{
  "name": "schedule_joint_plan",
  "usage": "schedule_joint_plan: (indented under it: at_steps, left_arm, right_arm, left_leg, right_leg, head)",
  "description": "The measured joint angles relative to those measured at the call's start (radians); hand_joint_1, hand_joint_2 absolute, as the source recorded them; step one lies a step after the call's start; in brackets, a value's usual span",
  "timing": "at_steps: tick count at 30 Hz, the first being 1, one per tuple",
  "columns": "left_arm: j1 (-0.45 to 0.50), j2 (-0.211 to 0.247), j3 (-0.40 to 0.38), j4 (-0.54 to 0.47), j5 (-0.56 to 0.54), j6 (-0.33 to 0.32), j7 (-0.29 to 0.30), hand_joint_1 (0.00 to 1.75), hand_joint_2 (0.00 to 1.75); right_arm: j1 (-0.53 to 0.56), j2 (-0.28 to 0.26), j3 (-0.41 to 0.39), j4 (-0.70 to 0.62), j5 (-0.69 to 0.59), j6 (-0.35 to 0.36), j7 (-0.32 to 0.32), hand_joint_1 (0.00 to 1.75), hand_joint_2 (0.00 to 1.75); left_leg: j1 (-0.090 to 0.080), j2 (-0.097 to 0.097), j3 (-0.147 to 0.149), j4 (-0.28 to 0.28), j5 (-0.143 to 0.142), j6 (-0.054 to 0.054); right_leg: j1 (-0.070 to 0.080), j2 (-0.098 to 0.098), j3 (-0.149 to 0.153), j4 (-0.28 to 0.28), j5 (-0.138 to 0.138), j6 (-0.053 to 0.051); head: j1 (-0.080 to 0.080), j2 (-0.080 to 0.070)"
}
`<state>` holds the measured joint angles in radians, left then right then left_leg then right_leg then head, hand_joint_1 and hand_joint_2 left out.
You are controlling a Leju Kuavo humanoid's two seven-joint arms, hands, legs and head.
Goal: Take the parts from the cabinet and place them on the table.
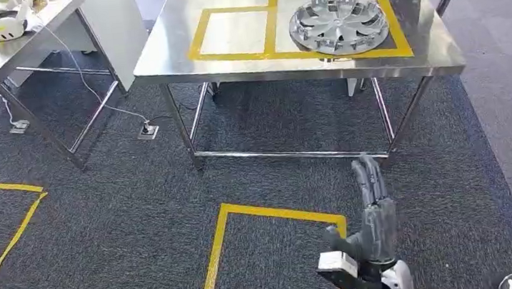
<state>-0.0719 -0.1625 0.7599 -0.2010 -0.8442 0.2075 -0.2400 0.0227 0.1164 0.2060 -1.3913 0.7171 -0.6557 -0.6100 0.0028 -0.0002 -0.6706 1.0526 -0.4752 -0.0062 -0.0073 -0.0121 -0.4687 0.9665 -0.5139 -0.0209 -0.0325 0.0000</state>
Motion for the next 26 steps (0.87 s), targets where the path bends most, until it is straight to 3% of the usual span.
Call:
schedule_joint_plan:
  at_steps: [1,2,3,4,5,6,7,8,9,10,11,12,15,17,19,20,26]
  left_arm:
    - [-0.001,0.0,0.003,0.0,-0.003,0.001,0.0,0.0,0.0]
    - [-0.002,0.0,0.004,0.0,-0.005,0.003,0.0,0.0,0.0]
    - [-0.002,0.0,0.005,0.0,-0.006,0.008,0.0,0.0,0.0]
    - [-0.002,0.0,0.007,0.0,-0.008,0.013,0.004,0.0,0.0]
    - [0.0,0.0,0.009,0.0,-0.013,0.016,0.011,0.0,0.0]
    - [0.001,0.0,0.011,0.0,-0.016,0.022,0.023,0.0,0.0]
    - [0.001,0.0,0.012,0.0,-0.019,0.027,0.034,0.0,0.0]
    - [-0.001,0.0,0.013,0.0,-0.024,0.034,0.042,0.0,1.75]
    - [-0.002,0.0,0.013,0.0,-0.027,0.038,0.047,0.0,1.75]
    - [-0.005,0.0,0.015,0.0,-0.029,0.042,0.054,0.0,1.75]
    - [-0.006,-0.002,0.017,0.0,-0.032,0.044,0.059,0.0,1.75]
    - [-0.004,-0.002,0.019,0.0,-0.032,0.048,0.063,0.0,1.75]
    - [0.002,-0.002,0.031,0.0,-0.024,0.052,0.09,0.0,1.75]
    - [0.0,-0.005,0.04,0.001,-0.01,0.053,0.127,0.0,1.75]
    - [-0.001,-0.006,0.055,0.001,0.004,0.043,0.146,0.0,1.75]
    - [-0.001,-0.007,0.059,0.001,-0.001,0.043,0.146,0.0,0.0]
    - [-0.004,-0.008,0.06,0.001,-0.034,0.026,0.13,0.0,0.0]
  right_arm:
    - [-0.028,0.0,-0.005,0.121,-0.039,0.011,0.001,0.0,0.0]
    - [-0.056,-0.002,-0.015,0.24,-0.072,0.026,0.012,0.0,0.0]
    - [-0.077,-0.003,-0.029,0.357,-0.1,0.044,0.039,0.0,0.0]
    - [-0.088,-0.009,-0.049,0.49,-0.119,0.077,0.085,0.0,0.0]
    - [-0.094,-0.016,-0.067,0.583,-0.14,0.146,0.177,0.0,1.75]
    - [-0.097,-0.027,-0.093,0.689,-0.171,0.249,0.313,0.0,1.75]
    - [-0.098,-0.035,-0.115,0.766,-0.193,0.327,0.415,0.0,1.75]
    - [-0.093,-0.041,-0.135,0.827,-0.201,0.376,0.481,0.0,1.75]
    - [-0.085,-0.047,-0.151,0.873,-0.205,0.395,0.517,0.0,1.75]
    - [-0.081,-0.051,-0.165,0.922,-0.215,0.422,0.564,0.0,1.75]
    - [-0.081,-0.055,-0.179,0.965,-0.224,0.449,0.619,0.0,1.75]
    - [-0.073,-0.064,-0.194,1.005,-0.228,0.47,0.672,0.0,1.75]
    - [-0.053,-0.069,-0.218,1.078,-0.233,0.494,0.746,0.0,1.75]
    - [-0.053,-0.072,-0.234,1.109,-0.237,0.486,0.756,0.0,1.75]
    - [-0.054,-0.072,-0.251,1.133,-0.247,0.47,0.755,0.0,1.75]
    - [-0.054,-0.072,-0.256,1.141,-0.243,0.475,0.75,0.0,0.0]
    - [-0.062,-0.069,-0.255,1.171,-0.178,0.491,0.71,0.0,0.0]
  left_leg:
    - [0.0,0.0,-0.022,0.073,-0.061,-0.004]
    - [0.0,0.0,-0.043,0.154,-0.105,-0.007]
    - [0.0,0.0,-0.057,0.218,-0.116,-0.009]
    - [0.0,0.0,-0.058,0.255,-0.091,-0.009]
    - [0.0,0.0,-0.042,0.258,-0.041,-0.008]
    - [0.001,0.0,-0.003,0.221,0.005,-0.006]
    - [0.001,0.0,0.056,0.149,0.017,-0.003]
    - [0.001,-0.005,0.137,0.045,-0.008,-0.001]
    - [-0.002,-0.009,0.207,-0.05,-0.042,0.003]
    - [-0.003,-0.01,0.222,-0.089,-0.066,0.01]
    - [-0.004,-0.009,0.215,-0.101,-0.071,0.015]
    - [-0.004,-0.006,0.213,-0.104,-0.072,0.014]
    - [-0.01,0.001,0.212,-0.103,-0.067,0.023]
    - [-0.013,0.009,0.209,-0.102,-0.064,0.028]
    - [-0.014,0.012,0.208,-0.101,-0.063,0.03]
    - [-0.014,0.012,0.208,-0.101,-0.062,0.03]
    - [-0.015,0.012,0.204,-0.1,-0.062,0.03]
  right_leg:
    - [0.001,0.0,-0.017,0.0,0.014,-0.001]
    - [0.003,-0.001,-0.032,0.001,0.027,-0.001]
    - [0.004,-0.002,-0.046,0.001,0.033,0.0]
    - [0.005,-0.006,-0.059,0.003,0.042,0.003]
    - [0.006,-0.013,-0.072,0.006,0.05,0.007]
    - [0.006,-0.018,-0.083,0.009,0.058,0.01]
    - [0.006,-0.02,-0.091,0.01,0.063,0.013]
    - [0.005,-0.021,-0.089,0.011,0.069,0.016]
    - [0.01,-0.021,-0.096,0.015,0.073,0.021]
    - [0.012,-0.021,-0.101,0.017,0.081,0.026]
    - [0.011,-0.019,-0.109,0.018,0.086,0.029]
    - [0.011,-0.018,-0.113,0.019,0.071,0.012]
    - [0.008,-0.015,-0.112,0.015,0.095,0.002]
    - [0.004,-0.007,-0.113,0.009,0.105,0.021]
    - [0.004,-0.004,-0.114,0.006,0.108,0.026]
    - [0.004,-0.004,-0.114,0.006,0.109,0.027]
    - [0.004,-0.004,-0.12,0.007,0.11,0.03]
  head:
    - [-0.003,0.0]
    - [-0.003,0.0]
    - [-0.003,0.0]
    - [-0.003,0.0]
    - [-0.003,0.0]
    - [-0.003,0.0]
    - [-0.003,0.0]
    - [-0.003,0.0]
    - [-0.003,0.0]
    - [-0.001,0.0]
    - [-0.003,0.0]
    - [0.0,0.0]
    - [0.001,0.0]
    - [0.001,0.0]
    - [0.001,0.0]
    - [0.0,0.0]
    - [0.0,0.0]
